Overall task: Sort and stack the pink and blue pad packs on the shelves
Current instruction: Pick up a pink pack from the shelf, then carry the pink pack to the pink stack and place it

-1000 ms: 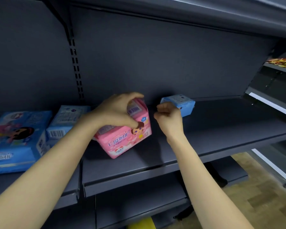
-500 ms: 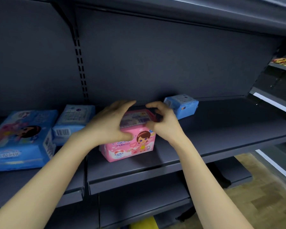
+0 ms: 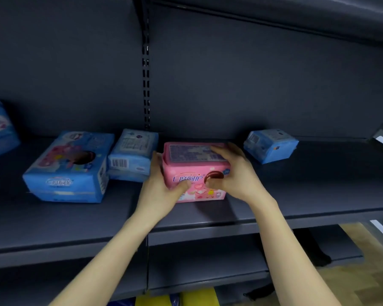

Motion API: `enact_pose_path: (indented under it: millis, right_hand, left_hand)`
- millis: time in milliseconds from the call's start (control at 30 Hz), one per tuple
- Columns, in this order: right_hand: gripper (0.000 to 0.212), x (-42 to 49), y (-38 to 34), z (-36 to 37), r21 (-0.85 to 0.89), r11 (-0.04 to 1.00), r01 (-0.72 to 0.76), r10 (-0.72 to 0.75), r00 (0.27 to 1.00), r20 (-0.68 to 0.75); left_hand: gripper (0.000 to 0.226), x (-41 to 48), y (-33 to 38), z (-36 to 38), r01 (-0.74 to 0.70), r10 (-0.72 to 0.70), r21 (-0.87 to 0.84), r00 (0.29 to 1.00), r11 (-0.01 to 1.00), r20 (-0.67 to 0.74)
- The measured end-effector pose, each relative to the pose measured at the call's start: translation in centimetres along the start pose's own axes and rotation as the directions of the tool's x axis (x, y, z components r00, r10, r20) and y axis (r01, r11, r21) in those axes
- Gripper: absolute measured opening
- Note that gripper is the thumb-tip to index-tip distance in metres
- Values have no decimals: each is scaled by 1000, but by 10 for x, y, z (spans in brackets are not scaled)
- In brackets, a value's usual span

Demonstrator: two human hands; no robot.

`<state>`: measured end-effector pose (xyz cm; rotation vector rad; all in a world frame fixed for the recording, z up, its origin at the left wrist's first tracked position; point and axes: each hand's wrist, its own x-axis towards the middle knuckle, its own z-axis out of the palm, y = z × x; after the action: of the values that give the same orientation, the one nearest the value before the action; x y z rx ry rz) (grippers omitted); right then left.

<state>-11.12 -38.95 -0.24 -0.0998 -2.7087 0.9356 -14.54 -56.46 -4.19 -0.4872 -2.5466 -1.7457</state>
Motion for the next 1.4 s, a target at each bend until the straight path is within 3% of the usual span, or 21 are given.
enact_pose_path:
  millis: [233,533,900,1133,1400]
  right_hand:
    - [82,-17,-19,0,37,999,-14,17,997,-80]
    - [74,-59,-72,5,66,994,85,-78,991,-109]
    - [74,-130,-160,65,130,963,236,-253,957,139]
    - [67,-158,-230,127,230,913,336,-398,857,327]
    - [53,-163,-302,196,369,831,416,-556,640,530]
  left_hand:
    - [72,-14,10,-14,-101,99,42,994,994,36]
    - [62,-70,19,-65,-79,78,-18,996,997,-49]
    - [47,-191,0,-153,101,-70,100,959,990,-275]
    - [49,-267,-20,-218,313,-221,110,842,943,-492]
    - [54,-319,-42,-272,507,-375,-30,596,862,-710]
